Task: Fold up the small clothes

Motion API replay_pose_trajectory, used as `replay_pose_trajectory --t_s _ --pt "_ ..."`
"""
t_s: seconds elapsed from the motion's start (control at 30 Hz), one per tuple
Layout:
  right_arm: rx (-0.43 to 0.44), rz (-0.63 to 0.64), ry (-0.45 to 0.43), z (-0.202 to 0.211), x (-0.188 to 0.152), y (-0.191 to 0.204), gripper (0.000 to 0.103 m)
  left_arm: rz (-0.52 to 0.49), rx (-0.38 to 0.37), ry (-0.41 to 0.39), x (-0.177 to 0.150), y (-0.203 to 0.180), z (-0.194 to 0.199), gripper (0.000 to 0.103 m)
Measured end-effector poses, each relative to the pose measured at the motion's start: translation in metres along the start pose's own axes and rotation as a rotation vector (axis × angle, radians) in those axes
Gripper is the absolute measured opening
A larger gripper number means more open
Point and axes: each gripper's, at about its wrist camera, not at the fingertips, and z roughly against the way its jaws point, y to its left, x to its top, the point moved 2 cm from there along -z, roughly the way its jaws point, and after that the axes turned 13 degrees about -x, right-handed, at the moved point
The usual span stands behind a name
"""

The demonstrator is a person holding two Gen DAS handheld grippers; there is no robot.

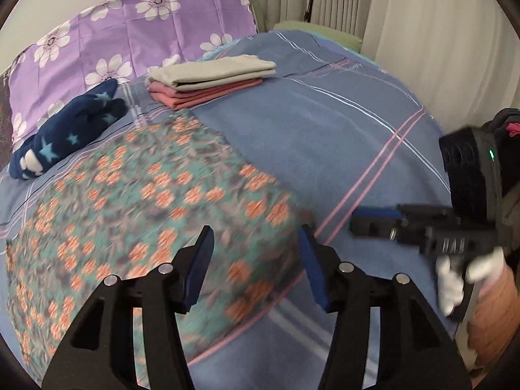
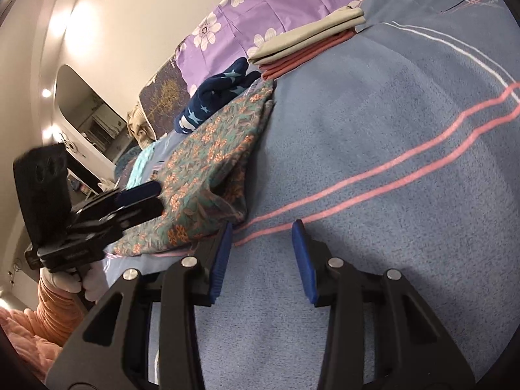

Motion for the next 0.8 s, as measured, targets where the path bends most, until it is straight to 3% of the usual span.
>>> replay_pose_trajectory --t_s 0.1,0.2,0.4,0.47,0.53,0.67,0.8 --pt "0.001 0.013 -0.005 0.0 -0.001 0.002 0.037 0.02 0.011 0.038 0.014 -0.007 -0.018 0.054" --pt "0.005 0.021 -0.01 0.0 -0.003 0.004 0.037 0.03 0.064 0.092 0.021 -0.011 -0.04 0.054" --pt "0.022 0.013 -0.006 0.002 -0.004 0.002 0.038 -0.001 0.189 0.123 0.025 -0.008 -0.06 0.054" --pt "0.031 0.007 0.008 0.003 -0.001 0.002 0.038 0.038 0.155 0.104 0.021 0.0 -0.053 0.048" --pt "0.042 0.008 0.025 0.004 0.007 0.001 0.039 0.093 0.096 0.084 0.015 0.01 -0.045 0.034" --pt "0.007 0.083 0.005 0.001 0.051 0.008 0.039 0.181 0.045 0.089 0.004 0.027 -0.039 0.031" --pt "0.001 0.119 0.092 -0.038 0.087 0.018 0.039 0.212 0.025 0.081 0.001 0.029 -0.037 0.031"
